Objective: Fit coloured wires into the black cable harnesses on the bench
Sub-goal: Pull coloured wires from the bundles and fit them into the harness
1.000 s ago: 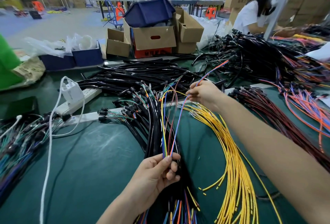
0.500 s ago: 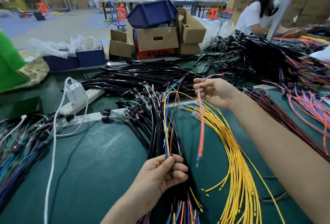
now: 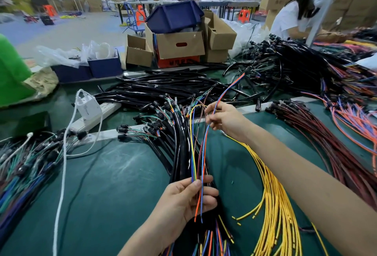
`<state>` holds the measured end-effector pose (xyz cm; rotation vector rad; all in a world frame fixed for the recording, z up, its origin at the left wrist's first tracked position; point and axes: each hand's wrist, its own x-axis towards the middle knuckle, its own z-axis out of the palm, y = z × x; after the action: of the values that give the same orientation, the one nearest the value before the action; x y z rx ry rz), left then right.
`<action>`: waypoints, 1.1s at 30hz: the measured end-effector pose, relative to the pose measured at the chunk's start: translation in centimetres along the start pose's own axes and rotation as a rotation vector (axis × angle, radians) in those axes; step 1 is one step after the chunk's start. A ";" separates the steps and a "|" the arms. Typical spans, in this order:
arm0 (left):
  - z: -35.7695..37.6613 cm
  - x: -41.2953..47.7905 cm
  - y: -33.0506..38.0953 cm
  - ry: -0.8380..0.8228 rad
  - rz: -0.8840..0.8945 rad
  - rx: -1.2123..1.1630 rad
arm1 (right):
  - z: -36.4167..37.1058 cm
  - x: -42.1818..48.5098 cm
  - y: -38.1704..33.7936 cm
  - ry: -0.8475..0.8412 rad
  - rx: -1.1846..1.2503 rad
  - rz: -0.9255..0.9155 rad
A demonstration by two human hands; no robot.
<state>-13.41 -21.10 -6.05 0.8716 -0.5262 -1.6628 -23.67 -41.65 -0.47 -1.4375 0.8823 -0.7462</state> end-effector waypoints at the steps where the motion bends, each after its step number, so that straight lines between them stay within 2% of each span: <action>1: 0.0 0.0 0.0 0.000 0.007 -0.006 | -0.1 0.1 -0.1 -0.006 -0.021 -0.035; 6: -0.1 0.0 0.1 -0.007 0.015 0.046 | -0.1 0.9 -0.4 0.035 -0.080 -0.121; 12: -0.1 0.0 0.1 -0.015 0.026 0.044 | -0.1 2.2 -0.6 0.096 -0.073 -0.111; 16: 0.0 0.0 -0.1 -0.003 0.046 0.064 | 0.1 2.2 -0.6 0.070 -0.046 0.033; 19: 0.0 -0.1 -0.2 -0.010 0.054 0.089 | -0.6 1.5 -1.5 0.187 -0.215 0.219; 20: 0.0 -0.1 -0.2 -0.018 0.055 0.102 | -1.0 1.2 -1.9 0.274 -0.335 0.197; 22: 0.1 -0.3 -0.1 -0.032 0.055 0.134 | -0.8 -0.4 -2.6 0.430 -0.564 -0.074; 23: 0.2 -0.3 0.0 -0.040 0.057 0.165 | 0.1 -1.9 -3.0 0.391 -0.600 -0.270; 25: 0.5 -0.6 0.3 -0.052 0.064 0.325 | 3.2 -5.4 -2.9 0.020 -0.671 -0.576; 27: 0.6 -1.2 1.4 -0.069 0.090 0.533 | 5.6 -8.3 -1.6 -0.349 -0.844 -0.664; 28: 0.5 -1.6 2.4 -0.077 0.102 0.600 | 6.1 -9.2 -0.8 -0.424 -0.924 -0.684; 30: -0.4 -2.2 5.2 -0.123 0.074 0.700 | 5.9 -10.1 0.4 -0.398 -0.928 -0.704; 33: -1.7 -2.5 8.5 -0.208 -0.020 0.943 | 5.8 -10.6 1.6 -0.323 -0.764 -0.746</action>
<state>-6.54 -20.79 -0.23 1.3636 -1.5137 -1.5025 -24.12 -29.50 -1.75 -2.5570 0.3517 -0.6987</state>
